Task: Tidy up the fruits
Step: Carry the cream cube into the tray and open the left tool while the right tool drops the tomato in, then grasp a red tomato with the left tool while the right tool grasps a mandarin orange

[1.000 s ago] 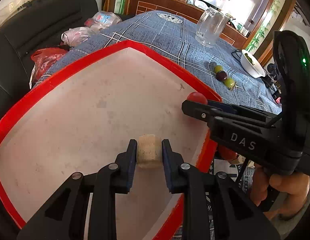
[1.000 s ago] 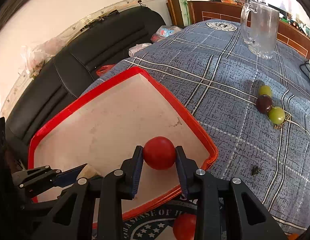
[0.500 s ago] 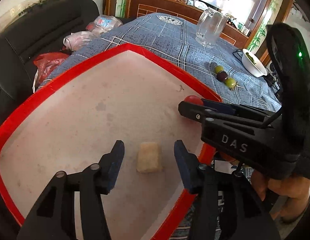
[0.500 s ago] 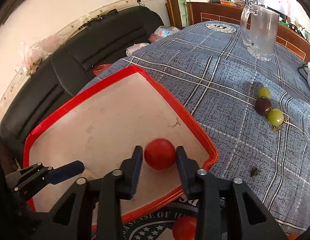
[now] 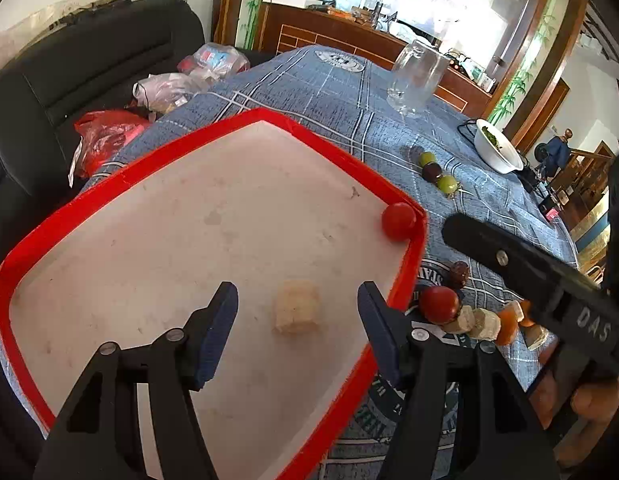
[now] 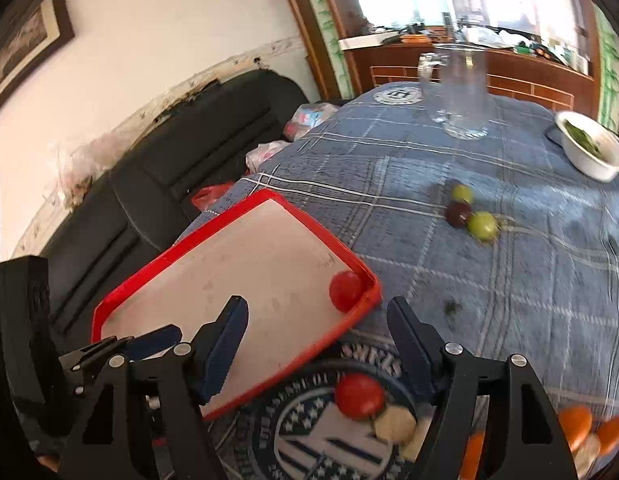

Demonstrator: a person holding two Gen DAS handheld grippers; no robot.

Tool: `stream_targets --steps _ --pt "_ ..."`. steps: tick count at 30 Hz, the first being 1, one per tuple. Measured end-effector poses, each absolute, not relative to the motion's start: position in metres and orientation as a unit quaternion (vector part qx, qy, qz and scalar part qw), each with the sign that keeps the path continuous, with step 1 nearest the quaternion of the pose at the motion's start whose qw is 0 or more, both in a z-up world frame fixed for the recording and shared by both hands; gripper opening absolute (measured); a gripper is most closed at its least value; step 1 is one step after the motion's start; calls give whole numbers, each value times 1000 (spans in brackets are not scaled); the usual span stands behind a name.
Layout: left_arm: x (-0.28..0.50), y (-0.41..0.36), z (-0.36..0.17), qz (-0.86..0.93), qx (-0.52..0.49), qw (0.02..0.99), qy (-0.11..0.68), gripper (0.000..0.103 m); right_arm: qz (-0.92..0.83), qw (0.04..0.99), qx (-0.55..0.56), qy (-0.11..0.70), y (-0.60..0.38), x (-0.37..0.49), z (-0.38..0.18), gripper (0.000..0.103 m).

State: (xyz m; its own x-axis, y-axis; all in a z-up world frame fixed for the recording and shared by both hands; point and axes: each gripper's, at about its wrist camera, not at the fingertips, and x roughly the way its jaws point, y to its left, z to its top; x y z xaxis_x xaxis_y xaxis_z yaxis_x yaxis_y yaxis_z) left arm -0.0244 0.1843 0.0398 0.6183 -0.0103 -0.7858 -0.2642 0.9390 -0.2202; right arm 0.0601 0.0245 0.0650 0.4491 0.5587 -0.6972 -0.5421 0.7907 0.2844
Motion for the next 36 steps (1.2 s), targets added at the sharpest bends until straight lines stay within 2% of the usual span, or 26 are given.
stream_targets --steps 14,16,17,26,36 --pt "-48 161 60 44 -134 908 394 62 289 883 32 369 -38 -8 78 83" --pt "-51 156 61 32 -139 910 390 72 285 884 27 368 -47 -18 79 84" --pt "-53 153 62 27 -141 910 388 74 283 886 27 367 -52 -22 79 84" --pt "-66 128 62 -15 -136 909 393 75 239 908 43 341 -104 -70 78 87" --pt "-72 79 55 -85 -106 905 404 75 169 919 40 354 -161 -99 71 88"
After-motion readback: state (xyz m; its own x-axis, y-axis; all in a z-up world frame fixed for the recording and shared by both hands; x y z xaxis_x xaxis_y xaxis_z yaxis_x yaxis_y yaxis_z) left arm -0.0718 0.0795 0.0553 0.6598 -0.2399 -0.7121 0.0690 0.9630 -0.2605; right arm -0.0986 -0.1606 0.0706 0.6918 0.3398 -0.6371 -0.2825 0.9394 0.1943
